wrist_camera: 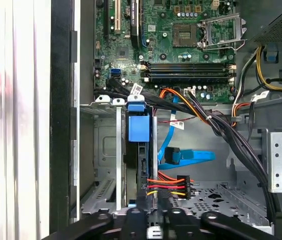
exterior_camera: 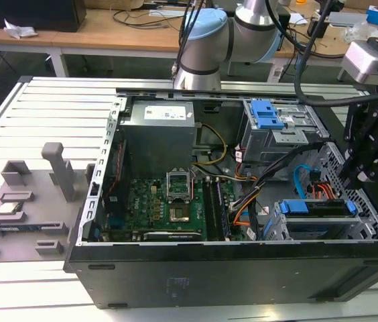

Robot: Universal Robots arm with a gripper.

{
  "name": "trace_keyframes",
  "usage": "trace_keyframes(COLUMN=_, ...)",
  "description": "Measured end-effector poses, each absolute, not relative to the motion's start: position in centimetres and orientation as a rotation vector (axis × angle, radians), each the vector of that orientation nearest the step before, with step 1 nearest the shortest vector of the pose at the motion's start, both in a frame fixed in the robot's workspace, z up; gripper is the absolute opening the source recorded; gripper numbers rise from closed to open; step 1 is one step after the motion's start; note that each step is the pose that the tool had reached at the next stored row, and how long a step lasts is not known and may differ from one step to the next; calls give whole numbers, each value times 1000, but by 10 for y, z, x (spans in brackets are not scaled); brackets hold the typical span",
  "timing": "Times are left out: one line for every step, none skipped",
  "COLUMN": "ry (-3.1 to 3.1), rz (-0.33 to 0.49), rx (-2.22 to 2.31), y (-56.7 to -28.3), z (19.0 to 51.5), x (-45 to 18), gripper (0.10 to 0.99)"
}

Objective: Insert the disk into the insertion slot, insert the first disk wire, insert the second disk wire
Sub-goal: 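Insert the second disk wire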

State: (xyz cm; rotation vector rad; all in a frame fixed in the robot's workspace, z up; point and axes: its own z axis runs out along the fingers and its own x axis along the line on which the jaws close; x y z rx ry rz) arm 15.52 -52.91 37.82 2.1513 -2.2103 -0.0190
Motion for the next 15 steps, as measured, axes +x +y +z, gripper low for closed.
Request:
trace_keyframes(ry=-2210, rz=-19, rx=2151, y=-529, z=378, x=155, gripper=302)
trace_keyframes(ry=-2210, rz=-19, rx=2151, y=-529, z=378, x=155, gripper=302)
trace_keyframes(ry=-2210, rz=-19, rx=2151, y=-528, z=378, x=155, gripper=302)
trace_keyframes(ry=-2210, rz=-19, rx=2151, y=-522, z=378, x=154, gripper=302)
trace_keyframes(ry=-2210, rz=-19, rx=2151, y=-516, z=378, x=151, gripper=302)
trace_keyframes(ry=-2210, rz=-19, rx=2151, y=-514, z=378, x=149, gripper=302)
trace_keyframes(ry=-2210, rz=-19, rx=2151, y=-512, z=378, x=147, gripper=302)
trace_keyframes(ry=-2210, rz=-19, rx=2151, y=-510, z=377, x=141, gripper=302)
trace_keyframes(ry=-2209, rz=-16, rx=2150, y=-510, z=374, x=125, gripper=302)
trace_keyframes(ry=-2208, rz=-14, rx=2149, y=-510, z=373, x=121, gripper=302)
trace_keyframes(ry=-2207, rz=-12, rx=2148, y=-510, z=373, x=119, gripper=302)
trace_keyframes(ry=-2207, rz=-11, rx=2148, y=-510, z=372, x=117, gripper=302)
trace_keyframes(ry=-2206, rz=-10, rx=2147, y=-510, z=372, x=113, gripper=302)
trace_keyframes(ry=-2206, rz=-8, rx=2146, y=-510, z=371, x=111, gripper=302)
trace_keyframes(ry=-2206, rz=-8, rx=2146, y=-510, z=371, x=111, gripper=302)
